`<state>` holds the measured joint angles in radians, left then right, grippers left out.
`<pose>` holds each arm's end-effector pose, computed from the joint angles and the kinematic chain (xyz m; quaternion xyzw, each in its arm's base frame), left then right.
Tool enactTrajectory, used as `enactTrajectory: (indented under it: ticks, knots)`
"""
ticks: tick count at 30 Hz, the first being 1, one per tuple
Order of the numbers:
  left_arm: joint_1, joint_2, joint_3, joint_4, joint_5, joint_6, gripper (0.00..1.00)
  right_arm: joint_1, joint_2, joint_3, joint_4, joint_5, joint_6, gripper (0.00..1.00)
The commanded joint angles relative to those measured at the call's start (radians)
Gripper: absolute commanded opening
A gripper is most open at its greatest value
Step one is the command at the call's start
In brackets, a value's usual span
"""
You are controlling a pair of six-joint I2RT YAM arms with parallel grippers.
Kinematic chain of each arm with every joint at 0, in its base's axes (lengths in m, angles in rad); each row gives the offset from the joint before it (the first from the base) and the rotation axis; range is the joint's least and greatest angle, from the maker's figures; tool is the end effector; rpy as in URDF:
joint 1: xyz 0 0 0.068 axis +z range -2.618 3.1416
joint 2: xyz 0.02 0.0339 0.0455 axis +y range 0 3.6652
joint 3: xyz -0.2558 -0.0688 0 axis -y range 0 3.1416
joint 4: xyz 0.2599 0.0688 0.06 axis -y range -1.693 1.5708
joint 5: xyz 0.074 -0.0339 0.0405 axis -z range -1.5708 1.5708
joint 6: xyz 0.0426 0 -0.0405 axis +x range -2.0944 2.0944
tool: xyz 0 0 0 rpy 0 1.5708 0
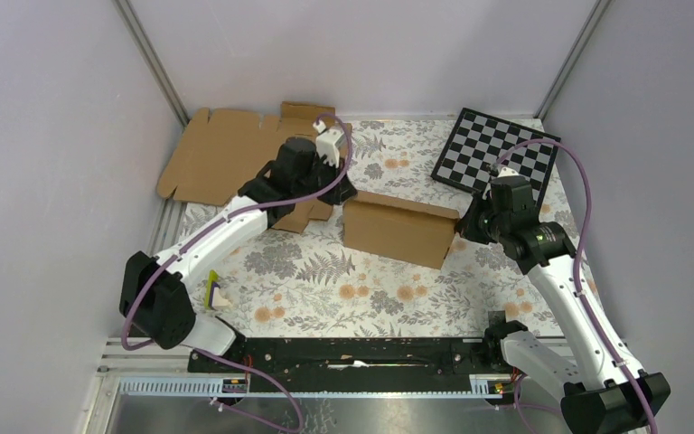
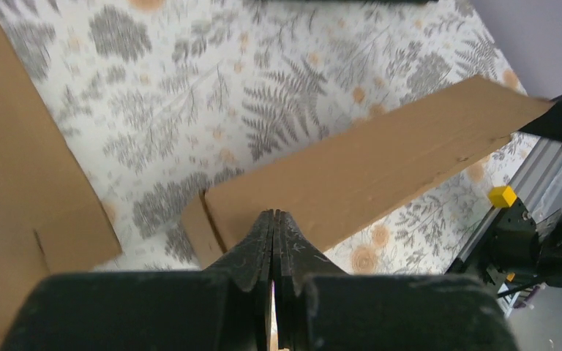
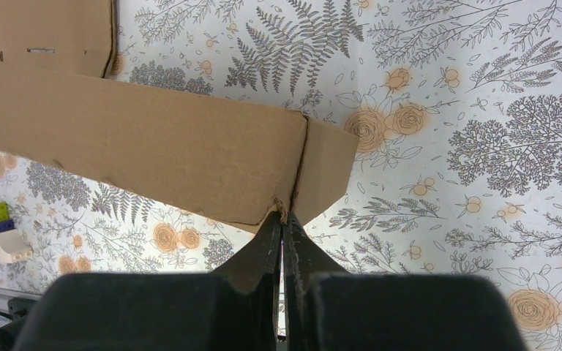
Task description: Fold the paper box
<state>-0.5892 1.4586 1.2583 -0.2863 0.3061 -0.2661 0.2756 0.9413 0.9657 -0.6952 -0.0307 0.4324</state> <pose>0.2916 -0.2103 0.3212 0.2138 0.8229 -0.3303 0.4098 0.2105 0.0609 0.3141 0.0639 0.8981 0.1637 0.4032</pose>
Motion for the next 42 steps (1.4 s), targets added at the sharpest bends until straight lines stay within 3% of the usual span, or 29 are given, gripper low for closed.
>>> enactTrajectory:
  ticks: [1, 5, 12, 13, 17, 19, 21, 23, 25, 27, 37, 42]
  knots:
    - [0.008, -0.07, -0.185, 0.172, 0.018, -0.106, 0.0, 0.001, 0.016, -0.023, -0.075, -0.01, -0.011, 0.05]
    - [0.009, -0.088, -0.392, 0.355, 0.011, -0.187, 0.0, 0.001, 0.019, -0.024, -0.073, -0.017, -0.015, 0.13]
    - [0.01, -0.091, -0.389, 0.324, -0.027, -0.157, 0.0, 0.001, 0.027, 0.074, -0.139, -0.051, -0.068, 0.84]
    - [0.009, -0.093, -0.385, 0.318, -0.029, -0.152, 0.0, 0.001, 0.023, 0.095, -0.144, -0.044, -0.065, 0.9]
    - [0.009, -0.086, -0.352, 0.288, -0.021, -0.13, 0.0, 0.001, 0.019, 0.202, -0.143, -0.08, -0.041, 0.93]
    - [0.008, -0.086, -0.344, 0.269, -0.017, -0.124, 0.0, 0.001, 0.024, 0.265, -0.14, -0.084, -0.023, 0.92]
    - [0.008, -0.087, -0.343, 0.262, -0.011, -0.123, 0.0, 0.001, 0.028, 0.306, -0.114, -0.077, -0.003, 0.84]
    - [0.008, -0.087, -0.343, 0.26, -0.008, -0.124, 0.0, 0.001, 0.031, 0.302, -0.059, -0.079, 0.023, 0.56]
    - [0.007, -0.087, -0.344, 0.258, -0.003, -0.124, 0.0, 0.001, 0.044, 0.274, -0.006, -0.088, 0.048, 0.21]
    - [0.007, -0.09, -0.349, 0.259, 0.0, -0.127, 0.0, 0.001, 0.065, 0.217, 0.035, -0.098, 0.063, 0.0]
    - [-0.002, -0.085, -0.399, 0.283, 0.008, -0.162, 0.0, 0.001, 0.061, -0.095, 0.094, -0.015, 0.056, 0.0]
    - [-0.008, -0.096, -0.361, 0.225, 0.014, -0.163, 0.0, 0.001, 0.06, -0.018, 0.069, -0.041, 0.047, 0.0]
